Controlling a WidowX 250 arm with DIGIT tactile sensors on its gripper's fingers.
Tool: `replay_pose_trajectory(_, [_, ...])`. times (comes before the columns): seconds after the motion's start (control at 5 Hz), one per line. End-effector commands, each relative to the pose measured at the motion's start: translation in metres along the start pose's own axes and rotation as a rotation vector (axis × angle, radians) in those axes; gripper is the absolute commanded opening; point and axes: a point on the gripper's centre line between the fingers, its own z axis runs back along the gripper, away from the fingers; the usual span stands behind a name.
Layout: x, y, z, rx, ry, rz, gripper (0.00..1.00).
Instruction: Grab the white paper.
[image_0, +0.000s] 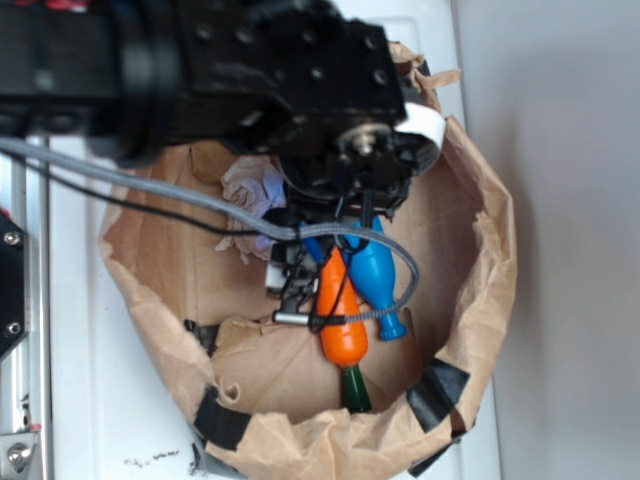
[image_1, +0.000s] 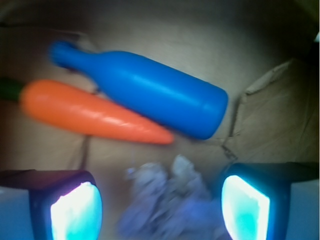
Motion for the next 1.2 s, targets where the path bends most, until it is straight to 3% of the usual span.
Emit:
replay_pose_trajectory(0.0, [-0.017, -0.006, 0.004, 0.012, -0.041, -0.011, 1.0])
replay_pose_trajectory(0.2, [-0.027, -0.006, -0.015, 0.006, -0.001, -0.032, 1.0])
replay_pose_trajectory(0.6, [-0.021, -0.01, -0.049, 0.014, -0.143, -0.026, 1.0])
replay_pose_trajectory(0.8, [-0.012, -0.014, -0.058, 0.04, -0.149, 0.005, 0.0])
replay_pose_trajectory(1.0, [-0.014, -0.015, -0.052, 0.064, -0.17, -0.002, 0.0])
